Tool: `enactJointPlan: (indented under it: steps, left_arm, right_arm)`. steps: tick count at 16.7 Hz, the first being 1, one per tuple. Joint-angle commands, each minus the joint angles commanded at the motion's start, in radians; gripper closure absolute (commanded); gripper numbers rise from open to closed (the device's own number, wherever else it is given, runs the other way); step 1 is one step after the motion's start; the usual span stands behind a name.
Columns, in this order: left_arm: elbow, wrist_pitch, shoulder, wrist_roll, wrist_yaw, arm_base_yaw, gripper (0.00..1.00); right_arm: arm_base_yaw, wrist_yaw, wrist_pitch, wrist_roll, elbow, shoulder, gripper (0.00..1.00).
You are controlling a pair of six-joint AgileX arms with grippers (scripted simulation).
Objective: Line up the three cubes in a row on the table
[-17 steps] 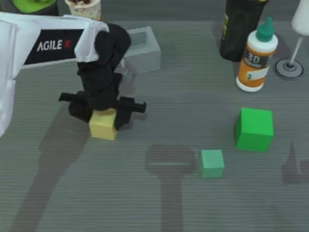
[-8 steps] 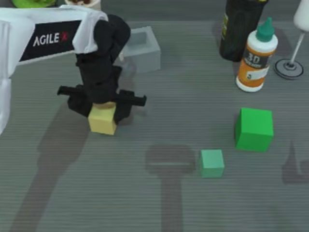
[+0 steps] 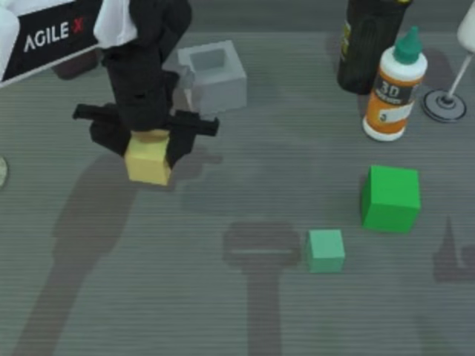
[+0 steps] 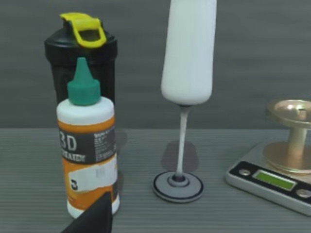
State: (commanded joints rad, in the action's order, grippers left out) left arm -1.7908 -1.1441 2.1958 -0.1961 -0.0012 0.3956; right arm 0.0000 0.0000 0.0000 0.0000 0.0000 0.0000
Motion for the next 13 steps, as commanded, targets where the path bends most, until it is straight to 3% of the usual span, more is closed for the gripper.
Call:
enactJointPlan:
  steps: [5, 13]
  left_arm:
    - [-0.014, -0.009, 0.007, -0.069, 0.001, 0.06, 1.0]
    - [-0.064, -0.066, 0.004, -0.512, -0.006, 0.349, 1.0]
  right_arm:
    - [0.0, 0.0, 0.0, 0.0, 0.0, 0.0, 0.0]
    - [0.0, 0.0, 0.0, 0.0, 0.0, 0.0, 0.0]
